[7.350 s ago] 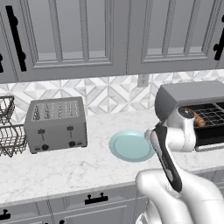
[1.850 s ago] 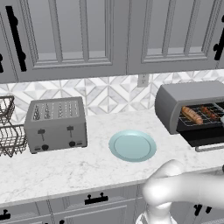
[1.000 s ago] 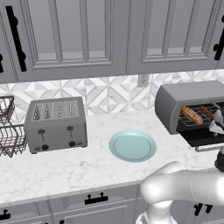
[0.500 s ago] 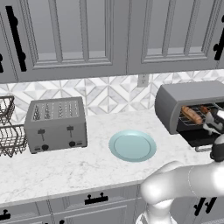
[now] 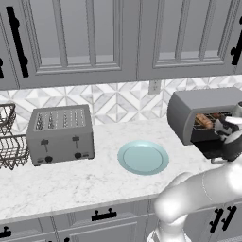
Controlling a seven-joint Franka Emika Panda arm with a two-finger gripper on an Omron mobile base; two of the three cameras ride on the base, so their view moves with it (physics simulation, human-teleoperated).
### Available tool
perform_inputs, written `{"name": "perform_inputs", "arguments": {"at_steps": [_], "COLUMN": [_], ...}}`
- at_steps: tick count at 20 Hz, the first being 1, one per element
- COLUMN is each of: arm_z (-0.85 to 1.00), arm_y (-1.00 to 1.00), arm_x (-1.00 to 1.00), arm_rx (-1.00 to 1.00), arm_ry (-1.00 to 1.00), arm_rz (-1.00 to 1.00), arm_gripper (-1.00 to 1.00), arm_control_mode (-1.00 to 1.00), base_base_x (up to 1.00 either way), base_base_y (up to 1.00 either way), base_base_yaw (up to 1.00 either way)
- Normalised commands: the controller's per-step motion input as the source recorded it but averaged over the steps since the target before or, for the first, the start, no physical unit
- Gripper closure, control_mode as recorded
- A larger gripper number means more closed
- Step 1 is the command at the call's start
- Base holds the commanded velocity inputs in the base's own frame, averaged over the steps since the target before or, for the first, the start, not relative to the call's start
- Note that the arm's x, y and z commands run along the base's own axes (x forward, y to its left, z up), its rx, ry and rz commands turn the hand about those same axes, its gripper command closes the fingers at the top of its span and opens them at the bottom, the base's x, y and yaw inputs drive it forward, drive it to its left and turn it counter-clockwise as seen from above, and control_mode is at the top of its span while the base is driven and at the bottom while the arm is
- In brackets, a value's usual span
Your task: Pick up the kebab skewer and baguette bread, and place them inside the toaster oven. Close the toaster oven door and start by setting the timer.
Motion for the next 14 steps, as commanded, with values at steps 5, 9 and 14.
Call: {"name": "perform_inputs", "arguments": {"at_steps": [5,9,14], "arm_z": [0.0,-0.01,0.0], "arm_y": [0.01,0.08,0.0], "arm_x": [0.47,0.39,0.05], "arm_rx": [0.01,0.05,0.04], "arm_ry": [0.0,0.0,0.0], "arm_rz": [-0.12,-0.1,-0.06], "arm_gripper": [-1.0,-1.0,-1.0], "arm_control_mode": [-1.0,-1.0,-1.0], "base_base_x": [0.0,0.0,0.0], "base_base_y": [0.0,0.0,0.0], "base_base_yaw": [0.0,0.0,0.0]}}
